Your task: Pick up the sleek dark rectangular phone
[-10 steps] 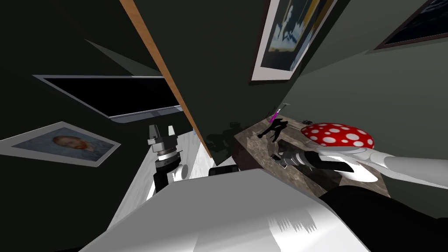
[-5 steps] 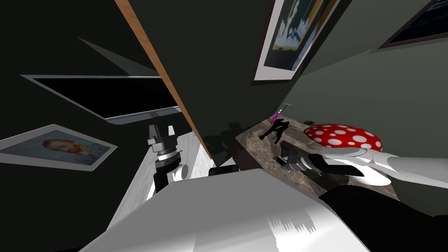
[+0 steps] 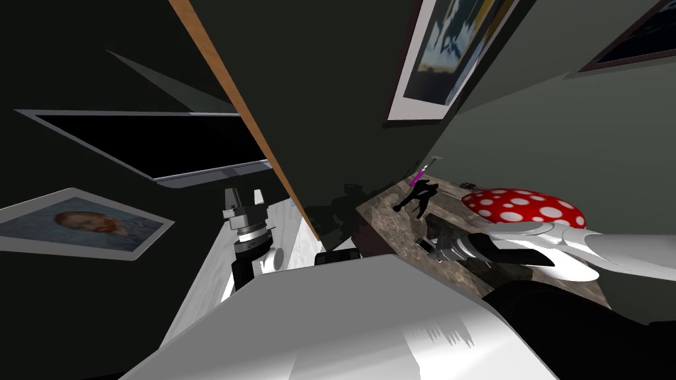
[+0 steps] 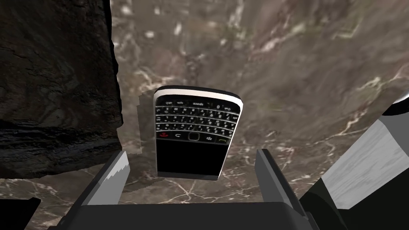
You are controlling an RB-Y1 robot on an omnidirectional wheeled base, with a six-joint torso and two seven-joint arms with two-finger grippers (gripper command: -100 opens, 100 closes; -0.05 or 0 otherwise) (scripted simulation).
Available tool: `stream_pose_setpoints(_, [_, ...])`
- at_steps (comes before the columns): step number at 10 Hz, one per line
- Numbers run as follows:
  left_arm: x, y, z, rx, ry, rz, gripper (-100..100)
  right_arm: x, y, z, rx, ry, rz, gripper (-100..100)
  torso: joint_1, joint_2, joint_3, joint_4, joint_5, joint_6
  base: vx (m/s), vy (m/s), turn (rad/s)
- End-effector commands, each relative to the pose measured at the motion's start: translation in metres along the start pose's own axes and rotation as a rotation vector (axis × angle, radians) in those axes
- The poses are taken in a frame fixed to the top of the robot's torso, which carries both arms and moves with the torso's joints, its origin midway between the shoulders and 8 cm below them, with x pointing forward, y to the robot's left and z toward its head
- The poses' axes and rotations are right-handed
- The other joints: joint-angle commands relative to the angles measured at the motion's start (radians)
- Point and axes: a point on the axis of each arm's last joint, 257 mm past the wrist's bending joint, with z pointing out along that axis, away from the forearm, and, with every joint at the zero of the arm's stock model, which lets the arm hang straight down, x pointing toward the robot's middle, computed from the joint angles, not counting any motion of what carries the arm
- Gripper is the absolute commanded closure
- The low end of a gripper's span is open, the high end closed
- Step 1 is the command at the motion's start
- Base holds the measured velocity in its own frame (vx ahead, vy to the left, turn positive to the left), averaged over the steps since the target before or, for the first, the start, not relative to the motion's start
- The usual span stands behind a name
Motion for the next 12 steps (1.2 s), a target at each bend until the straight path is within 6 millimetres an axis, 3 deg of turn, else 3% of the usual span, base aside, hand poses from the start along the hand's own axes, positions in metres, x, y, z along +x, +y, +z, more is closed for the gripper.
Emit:
stream_pose_setpoints(1, [0.000,0.000,0.000,0.000,0.000,0.000,0,0.000,0.000,0.000,0.000,0.000,0.000,0,0.000,0.000,0.000,0.000,0.000,0.000,0.000,0.000,0.000])
stream_pose_setpoints(2, [0.000,0.000,0.000,0.000,0.000,0.000,0,0.007,0.011,0.006,0.000,0.001,0.000,-100,0.000,0.000,0.000,0.000,0.000,0.000,0.030,-0.020,0.015])
stream_pose_setpoints(5, [0.000,0.000,0.000,0.000,0.000,0.000,0,0.007,0.011,0.006,0.000,0.001,0.000,-100,-0.001,0.001,0.000,0.000,0.000,0.000,0.002,-0.008,0.022])
stream_pose_setpoints(7, [0.000,0.000,0.000,0.000,0.000,0.000,0,0.015,0.027,0.014,0.000,0.001,-0.001,-100,-0.001,0.001,0.001,0.000,0.000,0.000,0.004,-0.010,0.029])
stream_pose_setpoints(10, [0.000,0.000,0.000,0.000,0.000,0.000,0,0.017,0.031,0.016,-0.002,0.001,-0.001,-100,-0.001,0.001,0.000,0.000,0.000,0.000,0.003,-0.008,0.022])
stream_pose_setpoints(11, [0.000,0.000,0.000,0.000,0.000,0.000,0,0.017,0.031,0.016,0.001,0.001,-0.001,100,-0.001,0.001,0.000,0.000,-0.001,0.000,0.000,0.000,0.000])
stream_pose_setpoints(12, [0.000,0.000,0.000,0.000,0.000,0.000,0,0.017,0.029,0.016,0.004,0.001,-0.002,100,0.000,0.001,0.001,0.000,-0.001,0.000,0.000,0.000,0.000])
